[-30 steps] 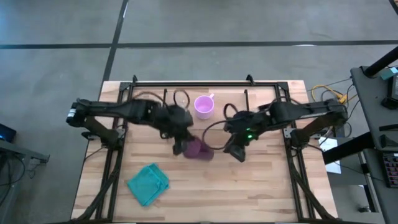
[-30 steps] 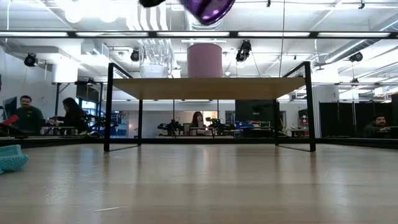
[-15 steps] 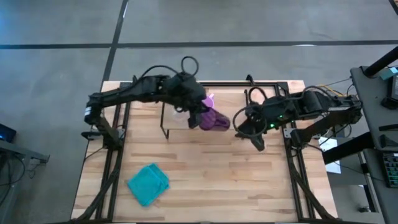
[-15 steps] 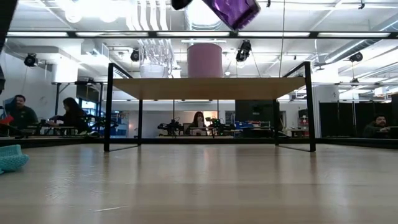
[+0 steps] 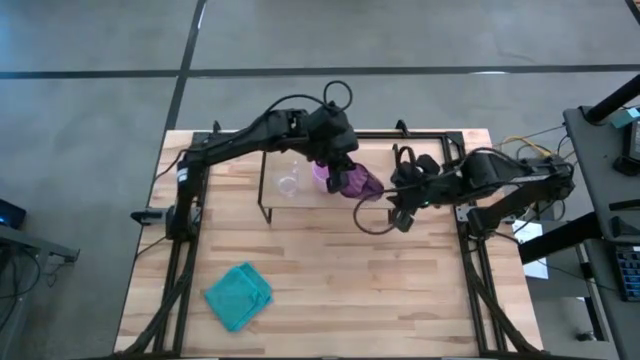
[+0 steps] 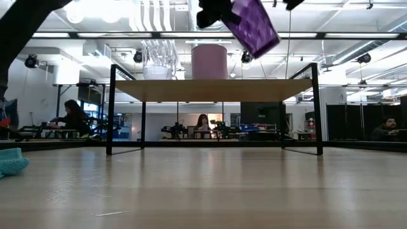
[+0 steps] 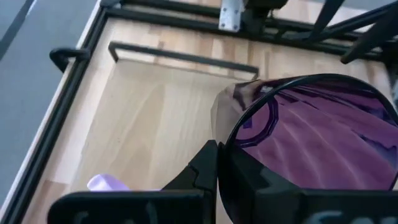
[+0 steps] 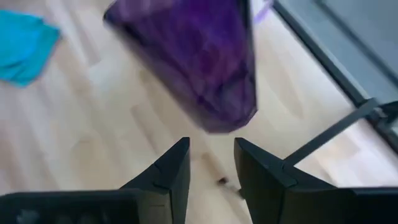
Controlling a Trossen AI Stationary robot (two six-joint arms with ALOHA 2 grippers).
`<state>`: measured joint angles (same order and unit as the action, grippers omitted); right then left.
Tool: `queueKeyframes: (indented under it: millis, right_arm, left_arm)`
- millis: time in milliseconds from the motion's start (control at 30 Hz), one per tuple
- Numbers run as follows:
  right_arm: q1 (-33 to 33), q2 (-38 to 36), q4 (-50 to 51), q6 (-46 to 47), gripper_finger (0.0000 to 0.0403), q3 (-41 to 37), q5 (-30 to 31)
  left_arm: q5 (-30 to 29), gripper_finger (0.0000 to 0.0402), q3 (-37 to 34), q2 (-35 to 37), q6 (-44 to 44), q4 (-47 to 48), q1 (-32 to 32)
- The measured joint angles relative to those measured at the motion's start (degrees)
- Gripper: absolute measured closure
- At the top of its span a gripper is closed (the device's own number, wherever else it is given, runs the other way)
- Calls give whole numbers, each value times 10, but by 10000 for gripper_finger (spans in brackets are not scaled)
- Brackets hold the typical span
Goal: Stack small to large cups/mugs on shelf
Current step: Put the violet cup on the shelf
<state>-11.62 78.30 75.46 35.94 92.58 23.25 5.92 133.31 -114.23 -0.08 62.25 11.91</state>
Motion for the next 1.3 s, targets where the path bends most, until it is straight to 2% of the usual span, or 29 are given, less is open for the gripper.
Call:
queueKeyframes:
  millis: [200,600,1300]
  right_arm:
    - [0,32,10,6,285,0,68]
    - [7,69,54,88,285,0,81]
    - [11,71,45,121,285,-1,99]
  left_arm:
    - [0,402,-5,-14,5,-6,10]
    - [11,402,-8,-25,6,-37,27]
    - [12,402,-36,-28,6,-48,39]
